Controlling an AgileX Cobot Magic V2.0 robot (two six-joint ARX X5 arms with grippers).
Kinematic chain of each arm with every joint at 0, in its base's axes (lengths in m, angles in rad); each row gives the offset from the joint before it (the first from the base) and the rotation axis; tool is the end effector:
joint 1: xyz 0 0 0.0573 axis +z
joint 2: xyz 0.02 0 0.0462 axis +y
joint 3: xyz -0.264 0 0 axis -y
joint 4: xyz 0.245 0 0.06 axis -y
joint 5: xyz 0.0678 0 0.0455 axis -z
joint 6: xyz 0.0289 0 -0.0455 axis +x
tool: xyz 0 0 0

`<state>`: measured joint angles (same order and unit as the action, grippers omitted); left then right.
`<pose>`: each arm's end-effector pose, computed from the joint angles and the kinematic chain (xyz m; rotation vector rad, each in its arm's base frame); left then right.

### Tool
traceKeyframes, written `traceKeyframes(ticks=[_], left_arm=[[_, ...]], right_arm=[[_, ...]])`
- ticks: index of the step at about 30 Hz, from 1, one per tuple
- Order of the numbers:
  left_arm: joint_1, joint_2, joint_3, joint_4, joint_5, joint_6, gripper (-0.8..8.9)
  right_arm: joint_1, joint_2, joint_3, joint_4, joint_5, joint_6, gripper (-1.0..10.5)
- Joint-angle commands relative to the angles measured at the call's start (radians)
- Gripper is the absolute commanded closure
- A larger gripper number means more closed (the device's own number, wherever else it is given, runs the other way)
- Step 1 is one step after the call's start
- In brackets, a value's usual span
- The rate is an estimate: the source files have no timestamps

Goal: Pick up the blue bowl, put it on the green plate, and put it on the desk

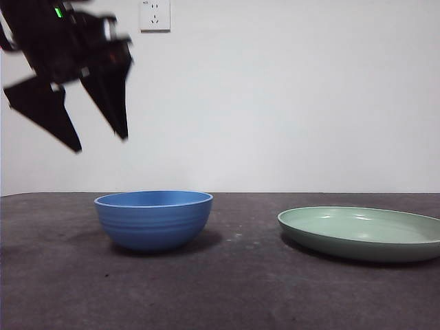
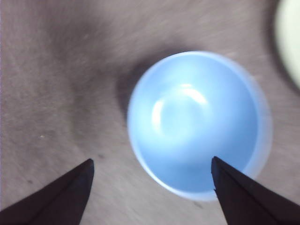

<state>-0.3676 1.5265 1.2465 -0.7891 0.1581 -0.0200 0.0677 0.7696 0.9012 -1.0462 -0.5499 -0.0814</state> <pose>0.2846 -0.1145 0.2727 0.0953 1.0791 -0.4634 0.1205 0.0233 0.3056 0.1482 0.8764 0.6088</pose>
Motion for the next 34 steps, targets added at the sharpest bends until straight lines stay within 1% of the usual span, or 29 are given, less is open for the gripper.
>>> traceKeyframes(ticks=[1, 9, 15, 17, 19, 22, 25, 27, 30, 31, 34], left_arm=[[-0.006, 0.069, 0.024, 0.027, -0.028, 0.004, 4.08], [-0.006, 0.197, 0.025, 0.080, -0.028, 0.004, 4.10], [-0.006, 0.247, 0.024, 0.087, -0.029, 0.003, 4.19], [-0.006, 0.256, 0.024, 0.087, -0.029, 0.000, 4.62], [-0.006, 0.258, 0.024, 0.089, -0.029, 0.000, 5.47], [-0.009, 0.258, 0.024, 0.098, -0.029, -0.001, 6.51], [-0.009, 0.258, 0.024, 0.098, -0.029, -0.004, 7.34], [-0.009, 0.258, 0.024, 0.098, -0.029, -0.010, 7.60], [-0.009, 0.258, 0.024, 0.104, -0.029, -0.016, 7.71], [-0.009, 0.258, 0.024, 0.108, -0.029, -0.018, 8.00], [-0.009, 0.258, 0.025, 0.116, -0.029, -0.027, 8.04]], right_arm=[[0.003, 0.006, 0.018, 0.014, 0.000, -0.004, 5.5], [0.003, 0.006, 0.018, 0.018, 0.000, -0.004, 5.5], [0.003, 0.006, 0.018, 0.021, 0.000, -0.004, 5.5], [0.003, 0.006, 0.018, 0.021, 0.000, -0.004, 5.5], [0.003, 0.006, 0.018, 0.021, 0.000, -0.004, 5.5], [0.003, 0.006, 0.018, 0.021, 0.000, -0.004, 5.5], [0.003, 0.006, 0.018, 0.021, 0.000, -0.004, 5.5], [0.003, 0.006, 0.018, 0.021, 0.000, -0.004, 5.5], [0.003, 0.006, 0.018, 0.021, 0.000, -0.005, 5.5], [0.003, 0.006, 0.018, 0.021, 0.000, -0.005, 5.5], [0.003, 0.006, 0.018, 0.021, 0.000, -0.005, 5.5]])
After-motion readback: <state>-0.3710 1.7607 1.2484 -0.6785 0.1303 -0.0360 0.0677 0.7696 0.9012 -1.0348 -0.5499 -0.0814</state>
